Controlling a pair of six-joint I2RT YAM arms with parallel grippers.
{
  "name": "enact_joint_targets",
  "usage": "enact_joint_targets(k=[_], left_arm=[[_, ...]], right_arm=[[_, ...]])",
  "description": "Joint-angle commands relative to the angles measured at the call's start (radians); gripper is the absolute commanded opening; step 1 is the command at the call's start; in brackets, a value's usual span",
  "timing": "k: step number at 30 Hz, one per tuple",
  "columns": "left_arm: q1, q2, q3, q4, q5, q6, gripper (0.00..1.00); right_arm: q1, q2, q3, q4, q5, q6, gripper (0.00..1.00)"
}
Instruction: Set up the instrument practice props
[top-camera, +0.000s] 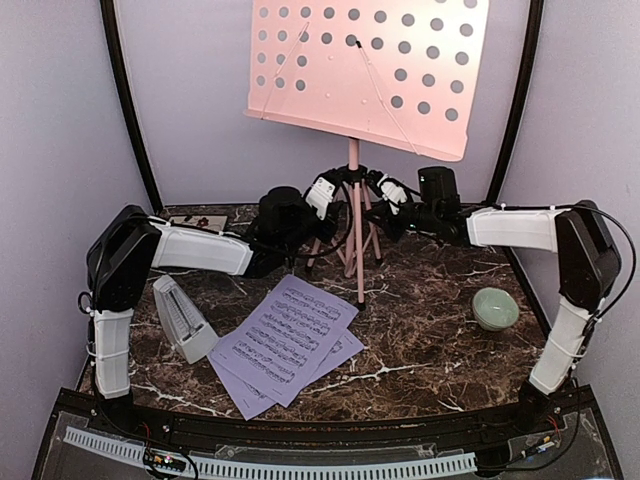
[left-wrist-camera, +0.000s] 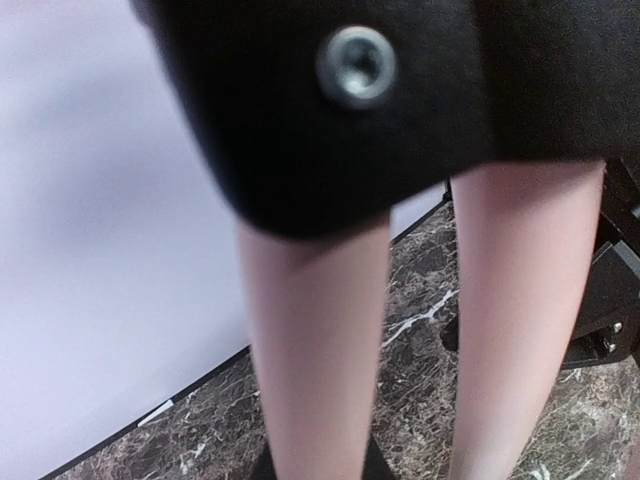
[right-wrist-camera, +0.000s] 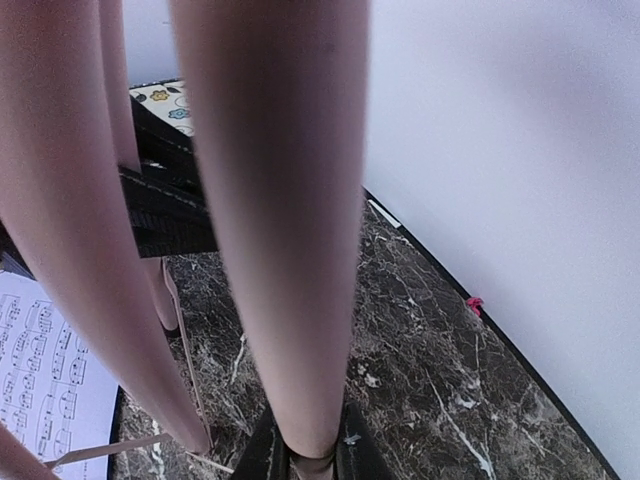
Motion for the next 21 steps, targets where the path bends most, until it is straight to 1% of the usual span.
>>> enact_joint_targets(k=[1, 7, 17, 21], left_arm=[[0.107, -0.066, -0.048, 0.022, -0.204, 0.109, 0.0], [0.115, -0.075, -0.086, 0.047, -0.248, 0.165, 0.0], [0.145, -0.109, -0.133, 0.043, -0.265, 0.16, 0.0], [0.15, -0.112, -0.119, 0.009, -0.249, 0.15, 0.0]], right_arm=[[-0.14, 0.013, 0.098, 0.066, 0.2, 0.025, 0.0], [-0.142, 0.049, 0.146, 0.068, 0.206, 0.008, 0.0], [-0.161, 0.117, 0.2, 0.069, 0.194, 0.003, 0.0], [-0.165, 0.161, 0.257, 0.054, 0.178, 0.009, 0.0]])
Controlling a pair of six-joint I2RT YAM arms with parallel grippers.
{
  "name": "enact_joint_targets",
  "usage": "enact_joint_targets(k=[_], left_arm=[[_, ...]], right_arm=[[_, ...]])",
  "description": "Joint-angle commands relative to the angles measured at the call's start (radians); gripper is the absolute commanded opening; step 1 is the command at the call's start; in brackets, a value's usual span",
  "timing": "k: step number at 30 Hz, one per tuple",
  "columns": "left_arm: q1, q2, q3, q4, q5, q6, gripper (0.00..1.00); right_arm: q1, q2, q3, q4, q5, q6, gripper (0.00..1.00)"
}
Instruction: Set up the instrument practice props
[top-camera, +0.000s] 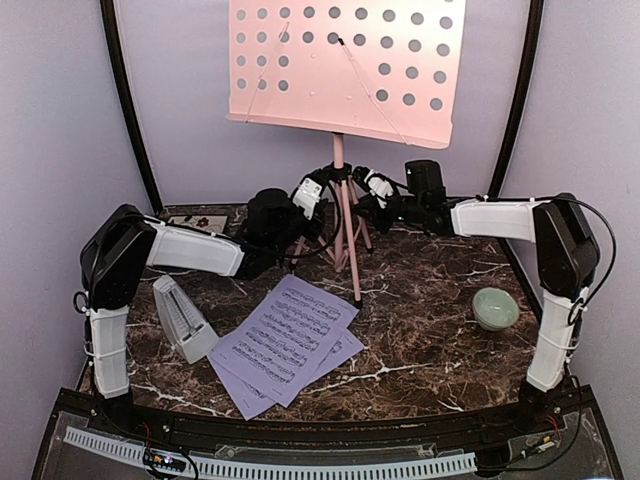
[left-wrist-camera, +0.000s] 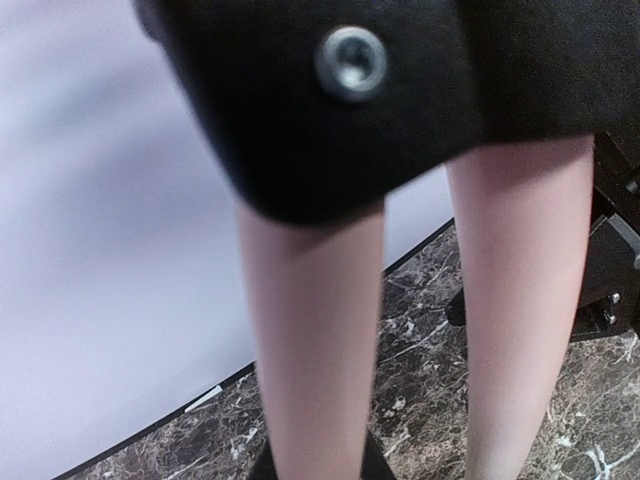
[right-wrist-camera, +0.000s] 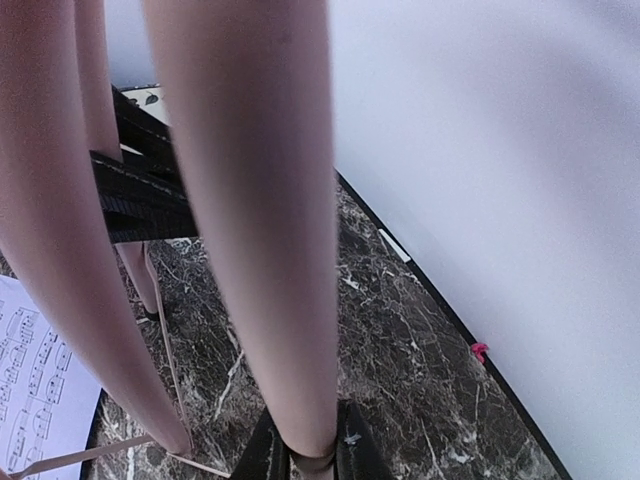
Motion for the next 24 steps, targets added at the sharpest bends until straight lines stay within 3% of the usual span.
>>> enact_joint_targets(k=[1, 6, 8, 14, 18, 24], left_arm=[[0.109, -0.083, -0.024, -0.077, -0.179, 0.085, 0.0], [0.094, -0.067, -0.005, -0.116, -0.147, 0.028, 0.0], [0.083, -0.061, -0.005, -0.117, -0.151, 0.026, 0.0], [0.058, -0.033, 0.012, -0.128, -0.165, 0.024, 0.0], [0.05, -0.027, 0.012, -0.129, -0.171, 0.007, 0.0], [0.035, -0.022, 0.012, -0.123, -0.17, -0.01, 0.0]], right_arm=[[-0.166, 0.03, 0.104, 0.073, 0.229, 0.09, 0.0], [-0.164, 0.066, 0.153, 0.077, 0.188, 0.129, 0.0], [-0.161, 0.07, 0.15, 0.088, 0.178, 0.139, 0.05], [-0.132, 0.048, 0.111, 0.098, 0.165, 0.132, 0.25], [-0.107, -0.01, 0.042, 0.121, 0.163, 0.143, 0.46], [-0.083, -0.142, -0.136, 0.184, 0.15, 0.232, 0.62]])
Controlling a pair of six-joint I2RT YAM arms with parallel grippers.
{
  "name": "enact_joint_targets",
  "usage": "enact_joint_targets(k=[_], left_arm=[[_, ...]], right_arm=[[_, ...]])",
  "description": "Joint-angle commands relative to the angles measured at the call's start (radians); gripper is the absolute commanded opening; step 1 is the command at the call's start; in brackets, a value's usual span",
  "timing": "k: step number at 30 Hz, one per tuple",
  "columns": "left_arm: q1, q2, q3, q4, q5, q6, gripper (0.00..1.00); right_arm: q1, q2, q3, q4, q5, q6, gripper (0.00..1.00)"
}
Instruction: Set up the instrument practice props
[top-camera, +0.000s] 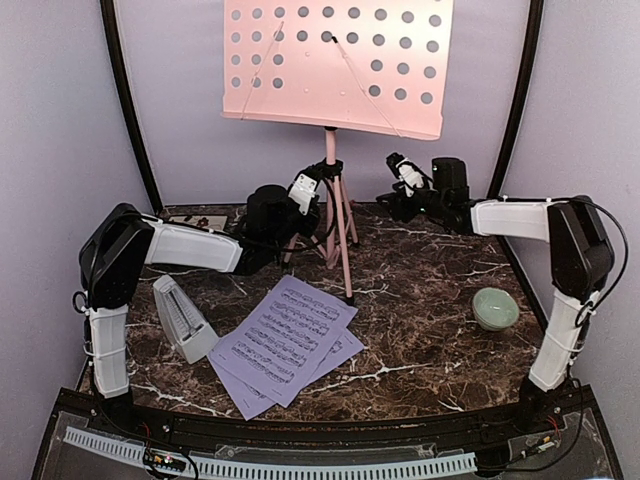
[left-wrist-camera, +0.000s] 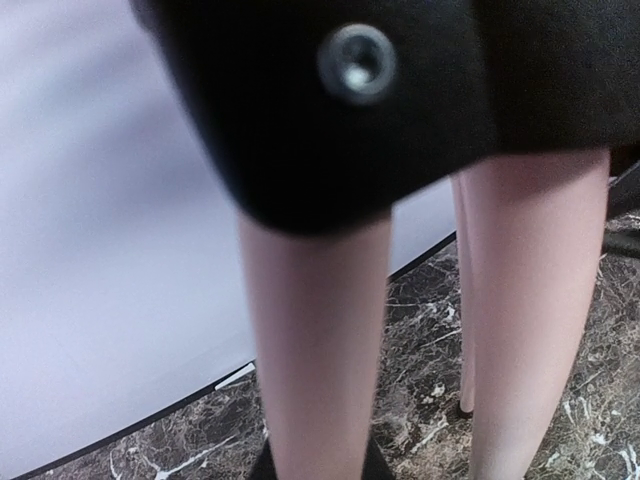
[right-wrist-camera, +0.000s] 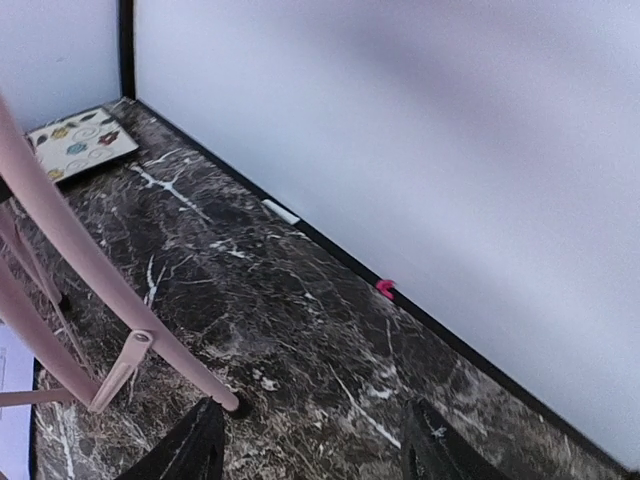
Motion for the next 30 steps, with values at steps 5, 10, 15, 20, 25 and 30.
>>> enact_joint_targets(k=[5, 10, 15, 20, 25, 30], left_arm=[[0.008, -0.02, -0.015, -0.062, -0.102, 0.007, 0.0], [0.002, -0.021, -0.01, -0.057, -0.106, -0.006, 0.0], [-0.002, -0.021, -0.011, -0.06, -0.106, -0.014, 0.0], [-0.006, -0.021, -0.012, -0.058, -0.11, -0.017, 0.0], [-0.008, -0.02, -0.011, -0.057, -0.11, -0.018, 0.0], [-0.007, -0.017, -0.008, -0.062, -0.109, -0.01, 0.0]], right_arm=[[0.018, -0.208, -0.234, 0.131, 0.004, 0.213, 0.66], [0.129, -0.234, -0.381, 0.219, -0.021, 0.318, 0.72], [0.228, -0.201, -0.47, 0.329, -0.019, 0.397, 0.74], [0.275, -0.112, -0.454, 0.372, 0.017, 0.417, 0.72], [0.279, -0.03, -0.397, 0.381, 0.052, 0.422, 0.66], [0.28, -0.006, -0.379, 0.367, 0.059, 0.416, 0.41]])
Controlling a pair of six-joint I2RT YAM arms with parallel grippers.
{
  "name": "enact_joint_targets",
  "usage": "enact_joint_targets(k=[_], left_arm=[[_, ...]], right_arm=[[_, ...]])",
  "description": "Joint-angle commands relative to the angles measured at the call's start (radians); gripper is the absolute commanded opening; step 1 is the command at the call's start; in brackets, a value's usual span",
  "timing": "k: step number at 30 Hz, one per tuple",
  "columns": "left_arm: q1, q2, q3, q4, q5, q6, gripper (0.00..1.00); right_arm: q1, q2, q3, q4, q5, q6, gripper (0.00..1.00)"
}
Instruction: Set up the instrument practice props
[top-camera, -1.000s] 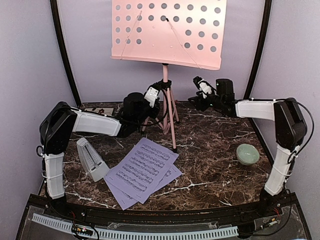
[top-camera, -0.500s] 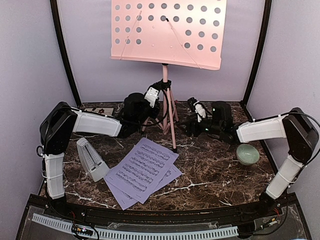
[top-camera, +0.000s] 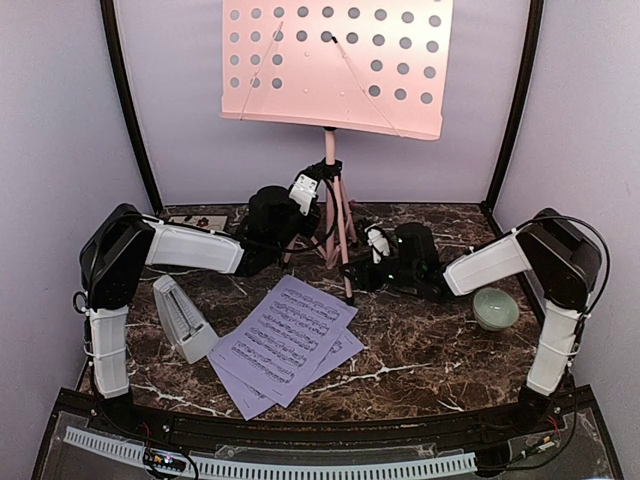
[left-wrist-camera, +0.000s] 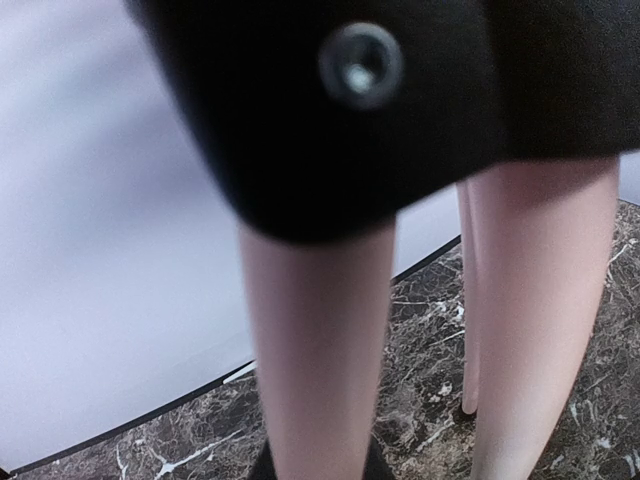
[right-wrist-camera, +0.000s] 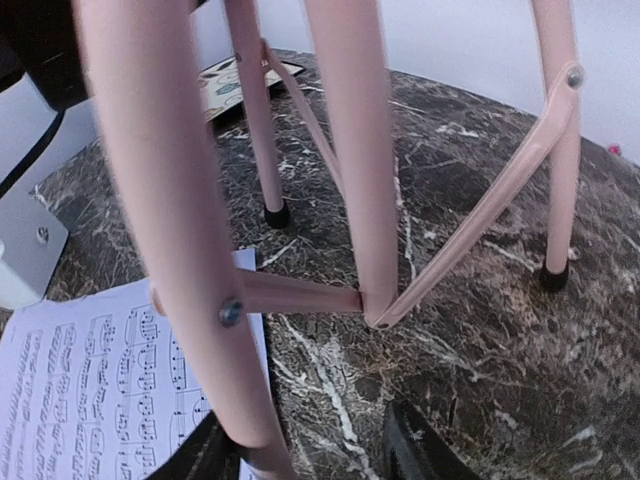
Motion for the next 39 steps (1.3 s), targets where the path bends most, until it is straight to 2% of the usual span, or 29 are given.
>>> enact_joint_targets(k=[1, 3, 6, 7, 11, 15, 20, 25, 28, 31, 39], left_arm=[[0.007, -0.017, -0.01, -0.062, -0.058, 0.006, 0.0], [0.007, -0.017, -0.01, -0.067, -0.058, 0.021, 0.0], [0.009, -0.022, -0.01, -0.088, -0.05, 0.028, 0.04], [0.009, -0.026, -0.011, -0.096, -0.043, 0.027, 0.07], [0.018, -0.062, -0.027, -0.176, 0.012, -0.013, 0.35], [0.037, -0.13, -0.099, -0.202, 0.13, -0.044, 0.53], [0.074, -0.186, -0.167, -0.248, 0.262, -0.059, 0.65], [0.121, -0.198, -0.217, -0.277, 0.33, -0.067, 0.67], [0.17, -0.17, -0.18, -0.349, 0.397, -0.045, 0.64], [0.175, -0.127, -0.136, -0.394, 0.437, 0.006, 0.58], [0.175, -0.04, -0.044, -0.402, 0.532, 0.048, 0.53]], right_arm=[[0.007, 0.0, 0.026, 0.047, 0.027, -0.003, 0.35], [0.008, -0.012, 0.01, 0.043, 0.037, -0.015, 0.19], [0.008, -0.034, -0.009, 0.032, 0.045, -0.034, 0.02], [0.007, -0.039, -0.014, 0.029, 0.048, -0.038, 0.0], [0.006, -0.048, -0.019, 0.016, 0.056, -0.049, 0.0], [0.006, -0.048, -0.023, 0.007, 0.059, -0.056, 0.0], [0.006, -0.059, -0.025, -0.01, 0.056, -0.066, 0.0], [0.003, -0.068, -0.02, -0.036, 0.062, -0.082, 0.0], [-0.001, -0.073, -0.02, -0.046, 0.056, -0.087, 0.0], [-0.007, -0.072, -0.012, -0.055, 0.052, -0.087, 0.0], [-0.017, -0.061, 0.016, -0.088, 0.042, -0.092, 0.0]])
